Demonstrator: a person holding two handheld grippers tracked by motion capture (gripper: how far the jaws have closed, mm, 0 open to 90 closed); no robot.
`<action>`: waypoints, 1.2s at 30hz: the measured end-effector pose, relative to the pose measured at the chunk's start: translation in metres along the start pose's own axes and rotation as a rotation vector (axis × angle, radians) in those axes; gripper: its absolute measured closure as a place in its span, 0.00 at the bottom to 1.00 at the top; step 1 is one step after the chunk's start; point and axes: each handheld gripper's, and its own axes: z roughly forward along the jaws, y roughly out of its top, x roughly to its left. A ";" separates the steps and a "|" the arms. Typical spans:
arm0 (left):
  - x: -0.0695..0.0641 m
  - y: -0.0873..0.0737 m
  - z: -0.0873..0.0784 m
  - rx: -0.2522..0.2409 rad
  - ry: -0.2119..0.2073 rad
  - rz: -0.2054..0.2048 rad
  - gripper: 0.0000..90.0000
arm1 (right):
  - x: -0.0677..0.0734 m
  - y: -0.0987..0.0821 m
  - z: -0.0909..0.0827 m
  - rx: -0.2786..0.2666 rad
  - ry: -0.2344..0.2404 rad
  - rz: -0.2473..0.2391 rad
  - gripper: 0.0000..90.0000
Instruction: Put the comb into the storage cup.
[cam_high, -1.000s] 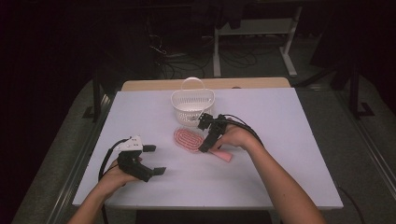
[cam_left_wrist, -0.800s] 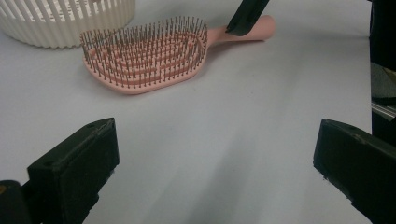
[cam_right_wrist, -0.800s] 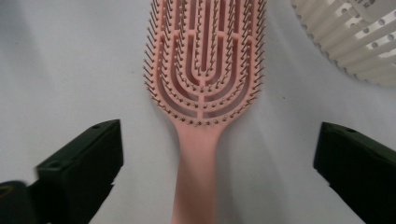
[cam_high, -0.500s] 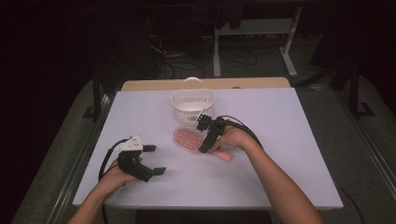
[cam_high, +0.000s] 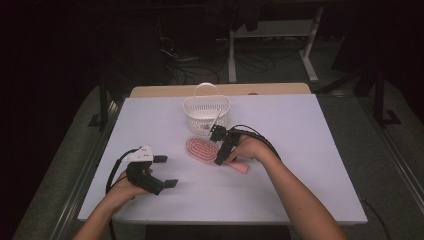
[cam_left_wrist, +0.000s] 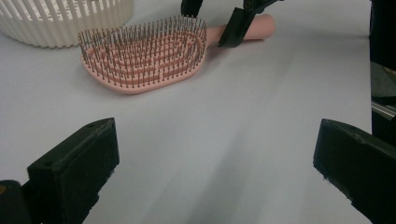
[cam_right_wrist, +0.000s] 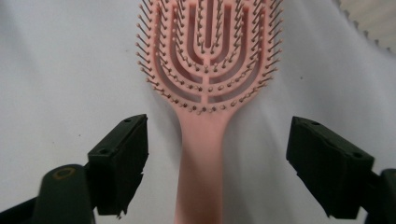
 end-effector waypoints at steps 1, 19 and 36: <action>0.000 0.000 0.000 0.000 0.000 0.000 0.00 | 0.000 0.000 0.000 0.004 0.006 0.007 0.26; 0.000 0.000 -0.001 -0.001 0.000 0.002 0.00 | -0.001 0.002 0.007 0.059 0.037 0.005 0.42; 0.000 0.000 0.000 0.001 0.001 0.003 0.00 | -0.002 0.007 0.010 0.105 0.043 0.013 0.57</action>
